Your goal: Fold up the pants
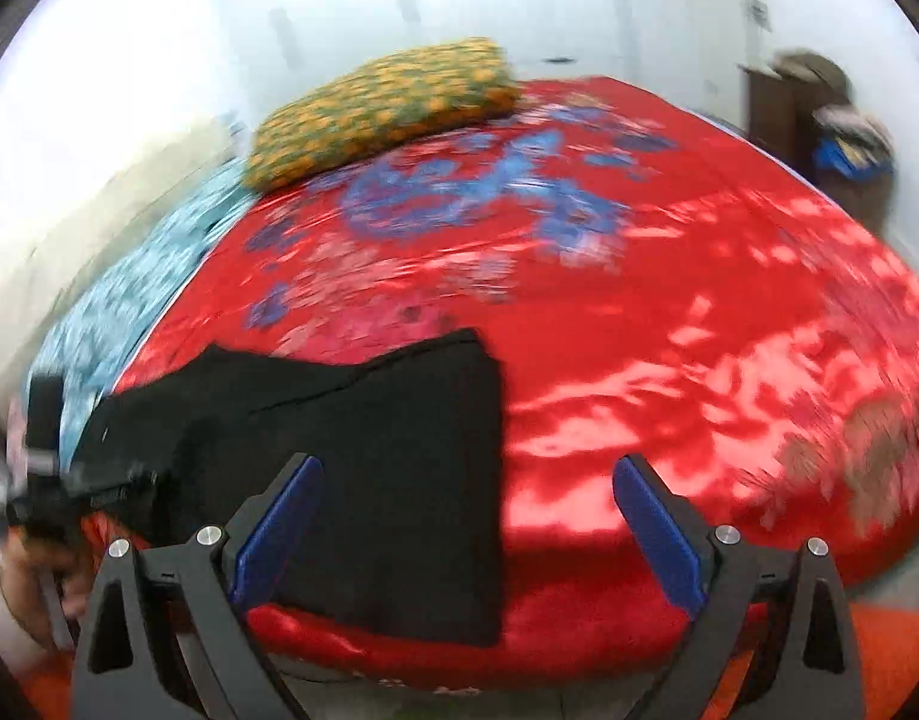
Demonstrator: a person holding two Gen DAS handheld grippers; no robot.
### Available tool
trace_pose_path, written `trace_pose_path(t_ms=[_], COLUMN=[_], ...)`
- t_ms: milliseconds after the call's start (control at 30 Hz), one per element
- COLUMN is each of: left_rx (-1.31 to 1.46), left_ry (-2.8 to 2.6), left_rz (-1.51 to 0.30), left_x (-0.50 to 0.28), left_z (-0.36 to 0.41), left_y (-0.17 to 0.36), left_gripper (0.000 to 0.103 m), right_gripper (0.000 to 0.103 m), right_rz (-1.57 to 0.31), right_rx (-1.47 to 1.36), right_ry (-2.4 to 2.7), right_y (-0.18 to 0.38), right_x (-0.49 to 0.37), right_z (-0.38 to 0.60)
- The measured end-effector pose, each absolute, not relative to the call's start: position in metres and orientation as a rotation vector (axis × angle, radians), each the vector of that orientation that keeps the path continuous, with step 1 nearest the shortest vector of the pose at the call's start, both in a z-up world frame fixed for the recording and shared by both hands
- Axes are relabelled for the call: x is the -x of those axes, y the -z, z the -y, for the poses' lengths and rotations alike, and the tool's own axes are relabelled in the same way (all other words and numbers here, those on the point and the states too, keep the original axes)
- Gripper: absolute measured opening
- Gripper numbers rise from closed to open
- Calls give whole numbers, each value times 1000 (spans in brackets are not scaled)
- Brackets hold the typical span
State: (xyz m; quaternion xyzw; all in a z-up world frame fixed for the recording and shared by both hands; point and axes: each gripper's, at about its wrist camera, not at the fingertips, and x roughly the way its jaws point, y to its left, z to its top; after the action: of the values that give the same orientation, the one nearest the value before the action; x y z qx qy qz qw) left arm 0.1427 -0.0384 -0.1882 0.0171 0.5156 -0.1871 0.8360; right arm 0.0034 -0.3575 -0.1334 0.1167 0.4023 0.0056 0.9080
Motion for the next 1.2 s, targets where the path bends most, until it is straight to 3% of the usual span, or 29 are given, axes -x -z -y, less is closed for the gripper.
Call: trace_pose_path(t_ms=[133,233,267,300,367,400,633,733,800,967,1067,1200], left_rx=[-72,-88,-78,-57,3,37,72,-6,-41,-141,-139,-118], left_ry=[379,374,365,347,322,323,485,519,487,488,484,459], left_rz=[-1107,-1102,-1101,-1090,-1026,-993,-863,-976,-1092,-1036,-1038,-1062], left_x=[-143,-143,-142,-141,-135,-132,-118,-125,-134,-126,-124,-126], left_z=[37,36,32,26,11,5,28,55,60,67,67,61], left_y=[199,198,196,192,176,168,147,175,207,207,207,214], left_gripper=[8,23,39,62,79,81,84,83,71,72,72,83], right_gripper=[97,98,103,103,103,103,103,103,103,103,103,103], right_rz=[-896,-1122,-1117,-1084,-1098,-1096,-1075,-1061,-1044,-1045,-953,-906], right_rx=[-181,-56,-20,16,42,34,19,19,22,4,-6,28], right_ry=[-212,-191,-174,-170,-146,-145,-125,-132,-132,-127,-78,8], right_y=[156,210,216,216,219,217,219,218,218,204,183,173], right_x=[-22,-49,-49,-48,-51,-50,-48,-46,-44,-42,-40,-46], right_z=[308,276,271,263,258,260,260,260,260,261,272,291])
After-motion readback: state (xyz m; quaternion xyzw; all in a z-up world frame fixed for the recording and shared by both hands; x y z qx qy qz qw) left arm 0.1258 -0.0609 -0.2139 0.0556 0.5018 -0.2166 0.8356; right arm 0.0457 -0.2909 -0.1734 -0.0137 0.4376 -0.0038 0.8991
